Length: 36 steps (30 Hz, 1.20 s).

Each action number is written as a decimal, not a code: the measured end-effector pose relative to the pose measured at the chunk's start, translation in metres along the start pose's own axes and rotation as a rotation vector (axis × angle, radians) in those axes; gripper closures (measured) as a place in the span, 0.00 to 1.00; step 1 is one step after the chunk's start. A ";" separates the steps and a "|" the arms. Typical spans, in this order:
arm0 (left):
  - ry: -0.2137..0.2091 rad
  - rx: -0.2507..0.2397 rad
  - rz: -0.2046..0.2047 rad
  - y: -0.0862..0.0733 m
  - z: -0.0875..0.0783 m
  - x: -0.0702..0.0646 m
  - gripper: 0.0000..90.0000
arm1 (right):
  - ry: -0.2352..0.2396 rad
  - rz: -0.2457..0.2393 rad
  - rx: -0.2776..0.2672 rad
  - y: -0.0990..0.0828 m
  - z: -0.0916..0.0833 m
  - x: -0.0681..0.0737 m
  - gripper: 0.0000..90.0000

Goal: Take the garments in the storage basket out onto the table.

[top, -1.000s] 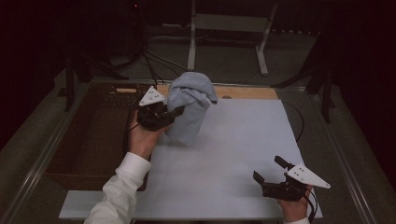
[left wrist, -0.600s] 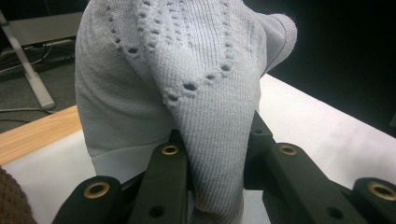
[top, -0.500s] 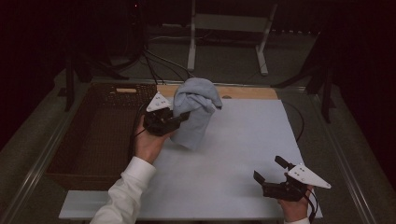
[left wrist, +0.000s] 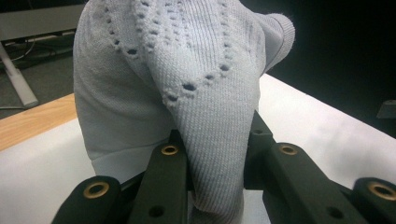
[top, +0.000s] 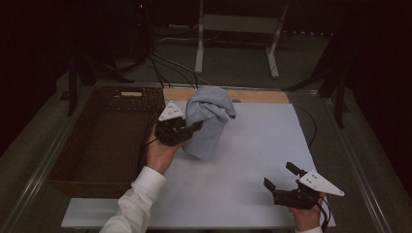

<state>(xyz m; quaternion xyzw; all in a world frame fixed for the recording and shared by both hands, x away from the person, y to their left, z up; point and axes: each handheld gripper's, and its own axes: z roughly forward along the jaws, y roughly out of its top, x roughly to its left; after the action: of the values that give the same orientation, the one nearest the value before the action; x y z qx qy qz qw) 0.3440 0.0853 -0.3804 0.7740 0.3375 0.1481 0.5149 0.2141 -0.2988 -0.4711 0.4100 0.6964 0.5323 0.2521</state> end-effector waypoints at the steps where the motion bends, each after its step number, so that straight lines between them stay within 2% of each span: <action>1: -0.003 -0.001 -0.001 0.000 0.001 -0.001 0.85 | 0.000 0.000 0.000 0.000 0.000 0.000 0.00; 19: -0.044 0.016 -0.007 -0.012 0.012 -0.014 0.84 | 0.002 0.000 0.000 0.000 0.000 0.000 0.00; 36: -0.090 0.059 -0.009 -0.031 0.029 -0.028 0.83 | 0.002 0.000 0.000 0.000 0.000 0.000 0.00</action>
<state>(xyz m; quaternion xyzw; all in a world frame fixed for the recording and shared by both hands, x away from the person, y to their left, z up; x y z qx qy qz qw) 0.3294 0.0536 -0.4174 0.7931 0.3218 0.1007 0.5073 0.2145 -0.2987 -0.4712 0.4095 0.6966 0.5329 0.2514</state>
